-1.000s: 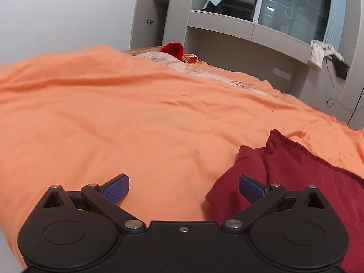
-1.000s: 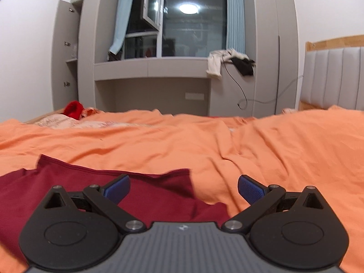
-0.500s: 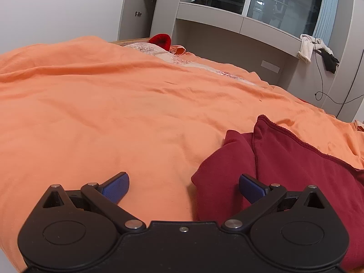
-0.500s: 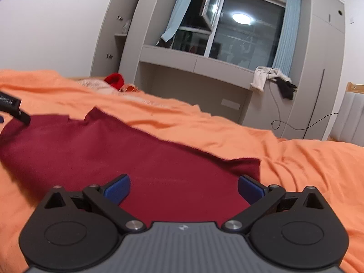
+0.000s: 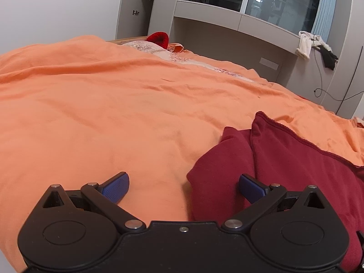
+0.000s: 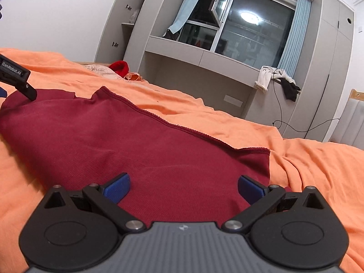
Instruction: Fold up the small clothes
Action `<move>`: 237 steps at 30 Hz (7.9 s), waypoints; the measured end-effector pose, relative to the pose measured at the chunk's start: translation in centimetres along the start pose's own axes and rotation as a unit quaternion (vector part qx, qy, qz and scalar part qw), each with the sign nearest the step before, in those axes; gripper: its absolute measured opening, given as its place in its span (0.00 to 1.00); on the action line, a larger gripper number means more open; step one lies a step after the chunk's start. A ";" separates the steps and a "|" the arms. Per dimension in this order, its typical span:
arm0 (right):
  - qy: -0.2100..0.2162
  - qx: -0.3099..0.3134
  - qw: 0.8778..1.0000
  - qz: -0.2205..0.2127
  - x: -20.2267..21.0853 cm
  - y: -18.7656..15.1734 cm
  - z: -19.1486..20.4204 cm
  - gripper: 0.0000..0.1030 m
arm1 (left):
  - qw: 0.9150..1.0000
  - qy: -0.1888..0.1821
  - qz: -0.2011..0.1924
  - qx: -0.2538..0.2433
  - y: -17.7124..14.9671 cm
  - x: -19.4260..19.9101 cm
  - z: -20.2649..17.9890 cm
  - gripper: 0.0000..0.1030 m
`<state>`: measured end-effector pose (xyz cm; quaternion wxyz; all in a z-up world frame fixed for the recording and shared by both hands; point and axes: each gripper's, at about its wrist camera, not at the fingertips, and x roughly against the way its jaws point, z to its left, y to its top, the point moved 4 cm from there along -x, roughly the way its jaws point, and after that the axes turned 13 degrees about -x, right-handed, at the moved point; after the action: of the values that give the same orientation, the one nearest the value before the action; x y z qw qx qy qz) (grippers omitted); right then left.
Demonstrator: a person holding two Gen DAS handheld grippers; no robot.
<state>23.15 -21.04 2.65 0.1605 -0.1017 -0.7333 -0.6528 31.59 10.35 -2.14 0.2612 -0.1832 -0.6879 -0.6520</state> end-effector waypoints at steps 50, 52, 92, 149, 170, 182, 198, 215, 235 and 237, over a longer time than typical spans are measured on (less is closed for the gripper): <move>0.003 -0.004 1.000 0.002 -0.2 0.0 -0.4 1.00 | 0.988 -0.147 0.019 -0.040 0.1 -3.4 -1.6 0.87; 0.003 -0.004 1.000 0.002 -0.2 0.0 -0.4 1.00 | 0.988 -0.149 0.015 -0.035 0.2 -3.3 -1.6 0.79; -0.039 -0.120 0.992 0.015 3.7 0.3 -13.1 1.00 | 0.929 -0.226 0.013 -0.293 1.7 3.8 -28.2 0.45; 0.221 -0.380 0.880 0.178 -11.1 4.7 -9.6 0.31 | 0.914 -0.184 -0.149 -0.329 -4.3 7.4 -18.8 0.25; 0.189 -0.375 0.907 0.034 -5.5 10.2 -16.5 0.07 | 0.865 -0.182 -0.224 -0.411 -3.7 11.4 -28.4 0.15; 0.136 -0.398 0.907 0.012 -3.7 8.0 -22.6 0.07 | 0.837 -0.213 -0.221 -0.454 -5.6 11.8 -33.8 0.14; 0.094 -0.414 0.905 0.042 -4.5 3.8 -25.4 0.07 | 0.827 -0.223 -0.190 -0.481 -6.8 10.3 -36.5 0.15; 0.057 -0.424 0.900 0.078 -5.7 1.0 -26.1 0.29 | 0.851 -0.248 -0.148 -0.438 -6.4 9.9 -36.0 0.24; 0.063 -0.399 0.912 0.068 -2.8 0.6 -26.4 0.93 | 0.884 -0.282 -0.132 -0.349 -2.3 11.0 -32.9 0.97; 0.062 -0.386 0.918 0.065 -2.2 0.5 -26.1 0.98 | 0.891 -0.266 -0.135 -0.342 -1.5 10.8 -32.1 0.99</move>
<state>28.03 -46.63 4.85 0.1963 -0.1625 -0.4046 -0.8783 25.96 -22.56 3.57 -0.1007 -0.3333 -0.4842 -0.8027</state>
